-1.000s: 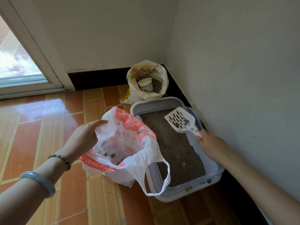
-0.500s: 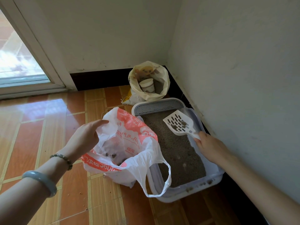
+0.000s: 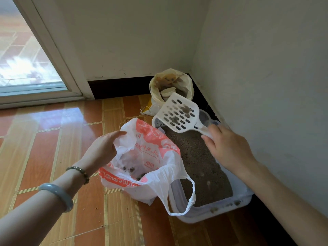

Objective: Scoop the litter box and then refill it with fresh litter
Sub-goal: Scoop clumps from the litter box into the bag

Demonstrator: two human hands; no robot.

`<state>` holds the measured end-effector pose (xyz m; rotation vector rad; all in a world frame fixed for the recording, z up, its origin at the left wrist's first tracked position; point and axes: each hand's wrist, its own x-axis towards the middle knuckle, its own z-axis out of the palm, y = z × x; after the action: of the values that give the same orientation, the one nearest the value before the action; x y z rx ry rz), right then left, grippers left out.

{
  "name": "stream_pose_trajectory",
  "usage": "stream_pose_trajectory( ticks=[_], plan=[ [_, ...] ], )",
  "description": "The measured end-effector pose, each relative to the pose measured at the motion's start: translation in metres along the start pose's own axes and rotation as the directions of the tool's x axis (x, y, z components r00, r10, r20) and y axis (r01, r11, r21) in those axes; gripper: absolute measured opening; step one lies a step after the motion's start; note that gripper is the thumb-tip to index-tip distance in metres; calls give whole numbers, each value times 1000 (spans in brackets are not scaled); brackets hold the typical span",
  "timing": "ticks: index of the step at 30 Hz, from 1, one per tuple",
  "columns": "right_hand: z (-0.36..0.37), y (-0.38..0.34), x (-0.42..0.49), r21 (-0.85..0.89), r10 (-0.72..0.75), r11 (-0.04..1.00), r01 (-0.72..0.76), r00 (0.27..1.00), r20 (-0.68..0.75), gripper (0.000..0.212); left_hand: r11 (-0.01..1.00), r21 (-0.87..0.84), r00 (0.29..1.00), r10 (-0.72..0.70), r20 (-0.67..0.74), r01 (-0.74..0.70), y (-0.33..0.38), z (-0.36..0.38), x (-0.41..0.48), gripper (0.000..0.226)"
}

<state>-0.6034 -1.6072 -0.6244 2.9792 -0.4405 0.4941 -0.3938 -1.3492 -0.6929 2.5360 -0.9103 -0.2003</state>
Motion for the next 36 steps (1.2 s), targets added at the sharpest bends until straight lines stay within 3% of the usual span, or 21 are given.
stream_pose_trajectory(
  ticks=[3, 9, 13, 15, 17, 19, 23, 27, 30, 32, 36],
  plan=[
    [-9, -26, 5, -57, -116, 992, 111, 990, -82, 20, 1000, -16, 1000, -5, 4, 5, -1, -2, -2, 51],
    [-3, -50, 9, -125, -281, 955, 269, 955, -92, 9, 999, -52, 1000, -1, -28, -1, -6, -9, -3, 52],
    [0, -55, 13, -73, -303, 952, 296, 947, -108, 45, 996, -85, 999, -4, -33, 1, -7, -8, -3, 50],
    [3, -53, 14, -73, -299, 953, 294, 950, -89, 39, 996, -92, 999, -9, -34, 6, -8, -8, -3, 49],
    [6, -51, 14, -75, -275, 960, 270, 959, -64, 17, 995, -95, 999, -15, -37, 11, -8, -7, -3, 50],
    [10, -47, 13, -19, -214, 977, 213, 976, -41, 7, 996, -83, 999, -23, -32, 21, -8, -7, -3, 51],
    [13, -34, 12, 219, -15, 976, 5, 999, 41, 14, 997, -71, 999, -27, -20, 26, -10, -2, -3, 52],
    [3, -7, 12, 368, 147, 911, -188, 980, 137, 16, 999, -44, 999, -3, -45, 1, -11, 4, 0, 55],
    [-2, 20, 7, 303, 265, 892, -335, 931, 251, 10, 999, -47, 998, -7, -55, 4, -18, 9, 5, 56],
    [-2, 36, 3, 106, 315, 916, -387, 858, 406, 19, 997, -75, 998, -14, -55, 10, -28, 14, 8, 57],
    [10, 48, -11, -204, 342, 938, -279, 669, 660, 34, 997, -66, 999, -40, -37, 37, -33, 23, 13, 60]
  ],
)
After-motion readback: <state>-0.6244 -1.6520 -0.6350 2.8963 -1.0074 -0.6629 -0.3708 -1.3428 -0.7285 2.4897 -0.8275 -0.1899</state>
